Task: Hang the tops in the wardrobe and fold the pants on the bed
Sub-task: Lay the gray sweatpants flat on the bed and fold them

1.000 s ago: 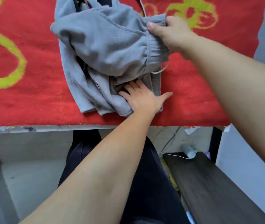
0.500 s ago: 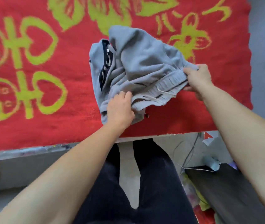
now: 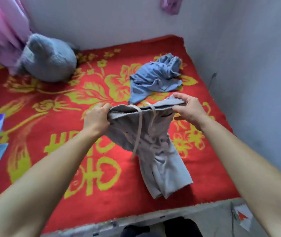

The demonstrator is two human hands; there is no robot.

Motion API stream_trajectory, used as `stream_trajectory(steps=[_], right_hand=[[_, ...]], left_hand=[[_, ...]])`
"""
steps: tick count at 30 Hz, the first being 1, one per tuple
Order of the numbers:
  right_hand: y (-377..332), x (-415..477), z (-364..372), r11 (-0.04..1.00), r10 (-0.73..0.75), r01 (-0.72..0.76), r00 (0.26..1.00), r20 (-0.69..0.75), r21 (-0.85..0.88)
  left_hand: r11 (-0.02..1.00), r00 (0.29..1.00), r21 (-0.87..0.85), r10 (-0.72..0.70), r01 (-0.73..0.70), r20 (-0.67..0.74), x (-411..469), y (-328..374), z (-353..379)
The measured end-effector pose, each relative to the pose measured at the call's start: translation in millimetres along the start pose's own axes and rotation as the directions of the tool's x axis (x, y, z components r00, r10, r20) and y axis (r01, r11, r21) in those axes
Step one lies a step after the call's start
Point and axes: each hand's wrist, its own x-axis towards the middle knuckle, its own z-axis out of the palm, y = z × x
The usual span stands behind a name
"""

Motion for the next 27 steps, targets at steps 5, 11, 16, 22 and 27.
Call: stream_trajectory(steps=[5, 11, 16, 22, 27], right_hand=[[-118, -35, -19, 0.914, -0.310, 0.256, 0.941, -0.136, -0.316], [-224, -72, -48, 0.770, -0.603, 0.486, 0.767, -0.222, -0.413], [-284, -122, -69, 0.581, -0.799, 0.596, 0.547, -0.250, -0.554], [-322, -170, -79, 0.452, -0.892, 0.671, 0.338, -0.299, -0.588], [-337, -194, -74, 0.441, -0.898, 0.678, 0.332, -0.290, -0.588]], left_hand=[[0.995, 0.985, 0.075, 0.078, -0.067, -0.151, 24, -9, -136], [0.990, 0.894, 0.072, 0.140, -0.121, -0.426, -7, 0, -267], [0.979, 0.775, 0.124, 0.202, -0.159, -0.598, -59, 10, -348], [0.947, 0.672, 0.318, 0.265, -0.047, -0.691, -111, 24, -427], [0.894, 0.630, 0.444, 0.381, -0.064, -0.677, -147, 9, -471]])
